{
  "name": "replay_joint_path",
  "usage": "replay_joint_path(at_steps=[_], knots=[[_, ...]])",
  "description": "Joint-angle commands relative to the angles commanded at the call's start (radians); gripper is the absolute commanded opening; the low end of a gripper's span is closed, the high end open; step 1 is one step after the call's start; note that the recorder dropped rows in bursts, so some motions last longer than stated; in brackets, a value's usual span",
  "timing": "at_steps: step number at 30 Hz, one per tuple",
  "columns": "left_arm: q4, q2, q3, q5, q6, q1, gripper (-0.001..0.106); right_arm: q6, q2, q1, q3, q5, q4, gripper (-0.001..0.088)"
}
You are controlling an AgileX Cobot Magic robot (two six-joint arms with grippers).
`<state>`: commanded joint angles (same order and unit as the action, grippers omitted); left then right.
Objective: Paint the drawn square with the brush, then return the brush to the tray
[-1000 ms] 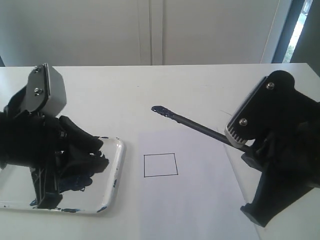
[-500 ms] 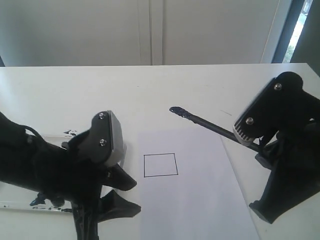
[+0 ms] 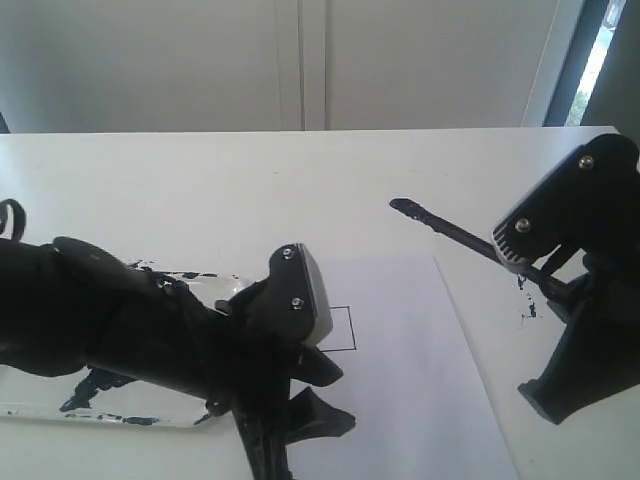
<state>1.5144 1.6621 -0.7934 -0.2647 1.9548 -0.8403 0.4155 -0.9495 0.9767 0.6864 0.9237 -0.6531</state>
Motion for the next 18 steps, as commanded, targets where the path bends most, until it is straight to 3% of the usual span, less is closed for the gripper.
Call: replay_joint_path(at_steps=[13,18], knots=[[-0.002,0.151,-0.021,0.091,0.091,-0.094,0.052,0.012,0.0,0.0,0.0,0.024,-0.014,0.0],[-0.003,0.154,-0.022,0.121,0.089,-0.094,0.052,0.012,0.0,0.0,0.0,0.024,-0.014,0.0]])
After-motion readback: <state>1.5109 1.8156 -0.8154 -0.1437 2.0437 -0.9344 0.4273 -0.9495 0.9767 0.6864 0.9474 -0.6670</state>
